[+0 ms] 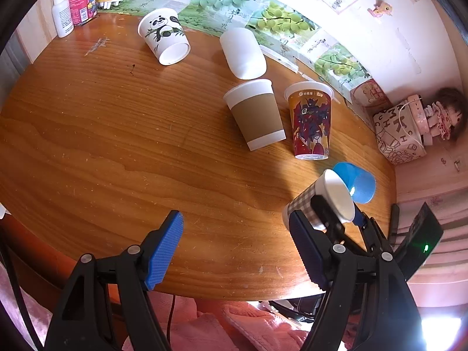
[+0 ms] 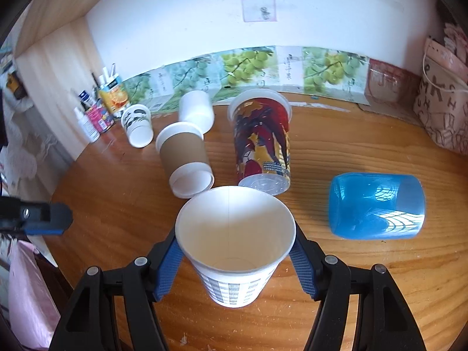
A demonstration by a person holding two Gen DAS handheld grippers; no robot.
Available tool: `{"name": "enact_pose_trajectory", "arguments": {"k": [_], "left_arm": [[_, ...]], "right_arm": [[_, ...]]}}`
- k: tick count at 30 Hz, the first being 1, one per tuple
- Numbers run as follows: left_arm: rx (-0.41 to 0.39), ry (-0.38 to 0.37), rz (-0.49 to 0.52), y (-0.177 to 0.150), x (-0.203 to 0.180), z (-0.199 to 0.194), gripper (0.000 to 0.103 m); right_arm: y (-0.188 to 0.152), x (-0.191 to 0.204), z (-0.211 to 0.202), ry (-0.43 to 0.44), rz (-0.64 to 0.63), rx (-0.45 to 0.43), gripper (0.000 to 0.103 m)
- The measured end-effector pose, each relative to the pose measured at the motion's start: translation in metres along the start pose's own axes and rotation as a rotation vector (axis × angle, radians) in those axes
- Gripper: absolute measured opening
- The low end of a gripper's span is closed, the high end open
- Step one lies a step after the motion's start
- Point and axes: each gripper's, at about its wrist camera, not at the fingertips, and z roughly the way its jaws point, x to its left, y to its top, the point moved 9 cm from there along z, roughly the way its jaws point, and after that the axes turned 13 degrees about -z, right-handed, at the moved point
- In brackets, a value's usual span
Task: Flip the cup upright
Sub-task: 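Grasp the grey-checked cup with the right gripper while the left gripper releases it, then set the grey-checked cup upright on the desk and open the right gripper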
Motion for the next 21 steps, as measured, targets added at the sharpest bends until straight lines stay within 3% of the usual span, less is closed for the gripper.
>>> {"name": "enact_pose_trajectory", "arguments": {"k": [11, 21], "left_arm": [[-0.008, 0.011, 0.011, -0.009, -0.007, 0.002, 0.078], [-0.008, 0.018, 0.025, -0.021, -0.013, 0.003, 0.078]], "right_arm": [[-0.017, 0.014, -0.010, 0.008, -0.131, -0.027, 0.069], [-0.044, 0.018, -0.014, 0.042, -0.144, 0.040, 0.071]]}}
